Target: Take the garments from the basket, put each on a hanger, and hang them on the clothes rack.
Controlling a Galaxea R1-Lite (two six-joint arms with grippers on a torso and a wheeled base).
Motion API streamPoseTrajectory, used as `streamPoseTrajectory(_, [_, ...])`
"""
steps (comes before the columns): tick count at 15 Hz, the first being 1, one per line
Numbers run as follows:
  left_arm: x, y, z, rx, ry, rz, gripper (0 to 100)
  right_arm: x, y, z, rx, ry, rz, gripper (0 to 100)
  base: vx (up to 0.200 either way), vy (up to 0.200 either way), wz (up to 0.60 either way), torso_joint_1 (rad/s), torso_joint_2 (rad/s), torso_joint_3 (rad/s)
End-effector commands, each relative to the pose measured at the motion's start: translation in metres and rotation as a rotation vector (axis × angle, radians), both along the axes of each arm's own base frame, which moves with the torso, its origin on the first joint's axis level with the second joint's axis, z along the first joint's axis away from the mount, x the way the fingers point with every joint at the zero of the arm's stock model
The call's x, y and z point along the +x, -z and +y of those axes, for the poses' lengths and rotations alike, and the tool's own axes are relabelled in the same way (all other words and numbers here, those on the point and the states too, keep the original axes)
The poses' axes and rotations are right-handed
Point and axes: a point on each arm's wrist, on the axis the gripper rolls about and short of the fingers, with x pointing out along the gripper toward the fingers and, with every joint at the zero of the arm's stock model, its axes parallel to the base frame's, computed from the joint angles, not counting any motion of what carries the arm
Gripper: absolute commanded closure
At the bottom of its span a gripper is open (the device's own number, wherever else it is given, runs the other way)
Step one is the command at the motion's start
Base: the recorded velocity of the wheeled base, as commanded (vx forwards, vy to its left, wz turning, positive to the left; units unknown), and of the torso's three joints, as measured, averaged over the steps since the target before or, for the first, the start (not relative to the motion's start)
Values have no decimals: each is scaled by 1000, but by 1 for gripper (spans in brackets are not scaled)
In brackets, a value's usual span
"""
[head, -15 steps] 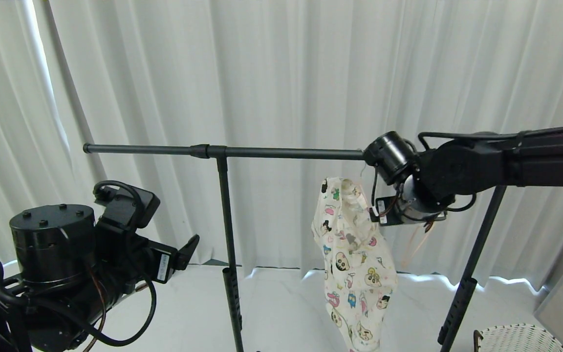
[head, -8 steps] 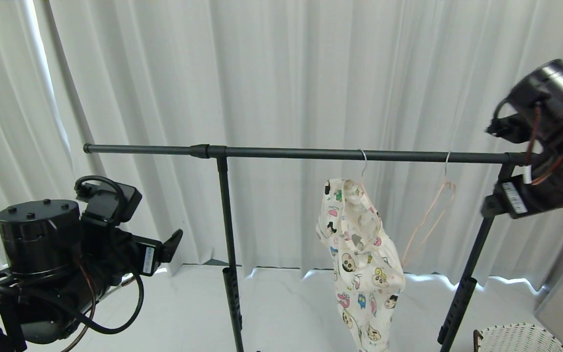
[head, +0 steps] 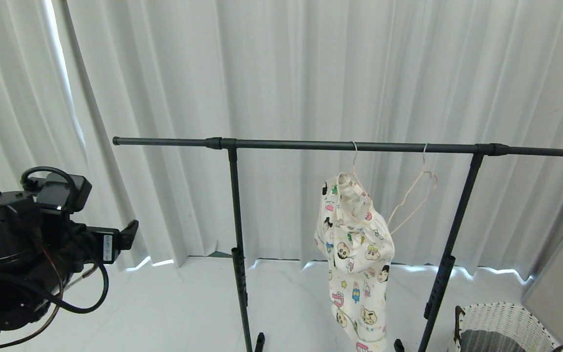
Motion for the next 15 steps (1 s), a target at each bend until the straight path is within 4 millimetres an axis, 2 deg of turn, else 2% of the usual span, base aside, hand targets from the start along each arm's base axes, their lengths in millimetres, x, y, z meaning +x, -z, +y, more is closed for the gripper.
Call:
streamPoseTrajectory(1, [-1, -1, 5, 0, -24, -5, 0, -2, 14, -24, -13, -24, -35, 0, -200, 0, 0, 2, 2, -2])
streamPoseTrajectory(6, [-1, -1, 5, 4, -23, -2, 0, 11, 70, -26, -69, -47, -171, 0, -200, 0, 0, 2, 1, 2])
streamPoseTrajectory(8, [-1, -1, 5, 3, -23, -3, 0, 10, 84, -26, -81, -49, -212, 0, -100, 0, 0, -4, 4, 1])
streamPoseTrajectory(13, [-5, 0, 6, -2, -26, -4, 0, 5, 102, -25, -113, -63, -243, 0, 0, 0, 0, 0, 0, 0])
streamPoseTrajectory(15, [-6, 1, 6, -2, -26, 1, 0, 4, 108, -25, -117, -64, -253, 0, 0, 0, 0, -149, 344, 190])
